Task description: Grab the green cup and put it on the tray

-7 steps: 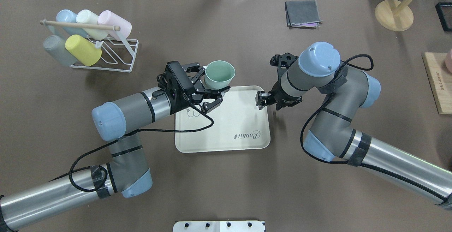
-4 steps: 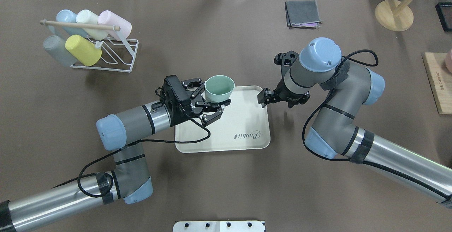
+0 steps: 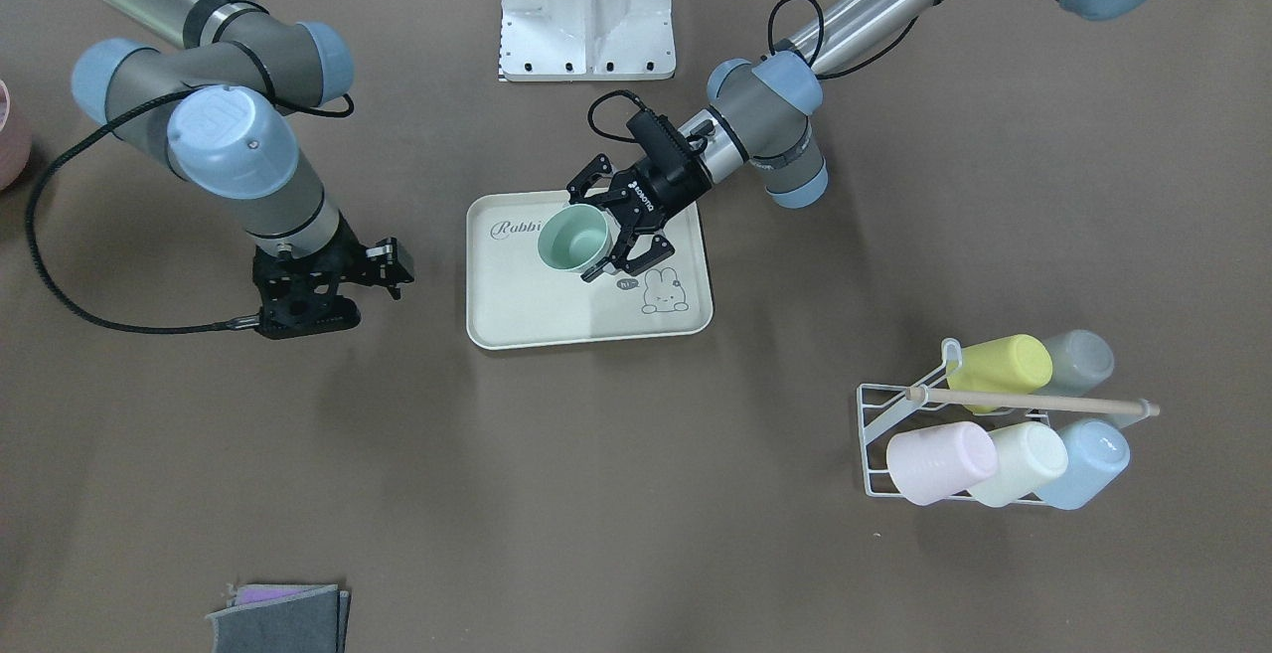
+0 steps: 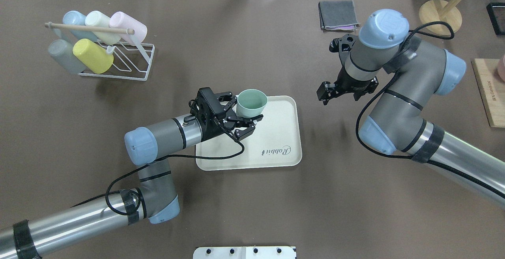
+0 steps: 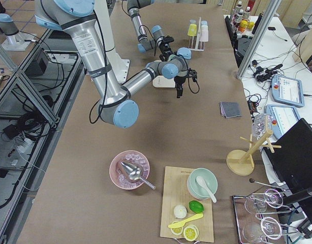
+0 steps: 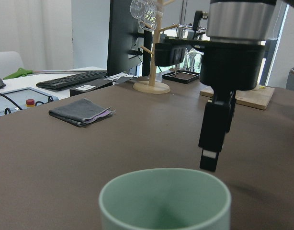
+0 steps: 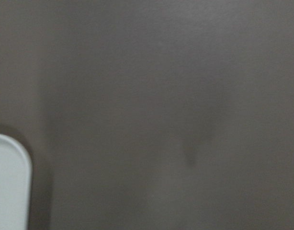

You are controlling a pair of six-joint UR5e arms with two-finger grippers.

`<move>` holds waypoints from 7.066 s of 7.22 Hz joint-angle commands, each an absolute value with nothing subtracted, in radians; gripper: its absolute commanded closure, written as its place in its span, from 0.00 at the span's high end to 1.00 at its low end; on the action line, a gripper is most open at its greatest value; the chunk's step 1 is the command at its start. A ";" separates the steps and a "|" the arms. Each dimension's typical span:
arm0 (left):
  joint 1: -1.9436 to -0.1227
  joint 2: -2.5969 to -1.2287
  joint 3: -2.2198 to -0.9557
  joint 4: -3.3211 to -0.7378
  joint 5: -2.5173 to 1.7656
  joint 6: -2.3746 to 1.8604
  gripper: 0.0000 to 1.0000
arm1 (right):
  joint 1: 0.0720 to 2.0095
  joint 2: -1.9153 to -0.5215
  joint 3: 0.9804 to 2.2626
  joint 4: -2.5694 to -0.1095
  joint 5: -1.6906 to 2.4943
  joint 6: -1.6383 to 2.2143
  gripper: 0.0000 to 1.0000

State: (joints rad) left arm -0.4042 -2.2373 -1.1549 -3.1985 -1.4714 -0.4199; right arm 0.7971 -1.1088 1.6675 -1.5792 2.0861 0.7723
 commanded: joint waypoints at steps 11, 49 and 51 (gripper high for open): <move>-0.382 -2.250 -1.111 -3.197 -1.476 -0.407 0.31 | 1.538 -1.673 1.733 -1.629 2.252 0.129 1.00; -1.575 -1.523 -1.591 -1.683 -2.398 -0.239 0.99 | 1.562 -1.730 1.822 -1.652 2.261 0.049 1.00; -1.582 -1.525 -1.580 -1.671 -2.398 -0.239 0.99 | 1.562 -1.730 1.821 -1.652 2.261 0.051 1.00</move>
